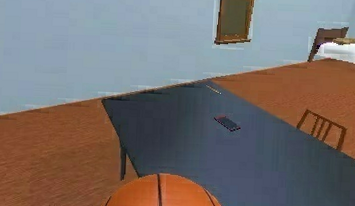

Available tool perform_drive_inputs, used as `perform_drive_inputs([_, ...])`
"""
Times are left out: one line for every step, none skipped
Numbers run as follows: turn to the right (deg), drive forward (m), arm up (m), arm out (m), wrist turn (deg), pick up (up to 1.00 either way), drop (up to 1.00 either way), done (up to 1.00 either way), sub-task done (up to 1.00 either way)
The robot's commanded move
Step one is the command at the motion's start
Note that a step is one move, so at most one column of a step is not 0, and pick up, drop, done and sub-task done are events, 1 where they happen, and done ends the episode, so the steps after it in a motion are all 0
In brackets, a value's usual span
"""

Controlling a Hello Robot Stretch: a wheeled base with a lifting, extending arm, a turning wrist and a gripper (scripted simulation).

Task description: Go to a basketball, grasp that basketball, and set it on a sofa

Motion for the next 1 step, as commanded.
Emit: perform_drive_inputs([45.0,0.00,0.00,0.00,0.0,0.00,0.00,0.00,0.00])
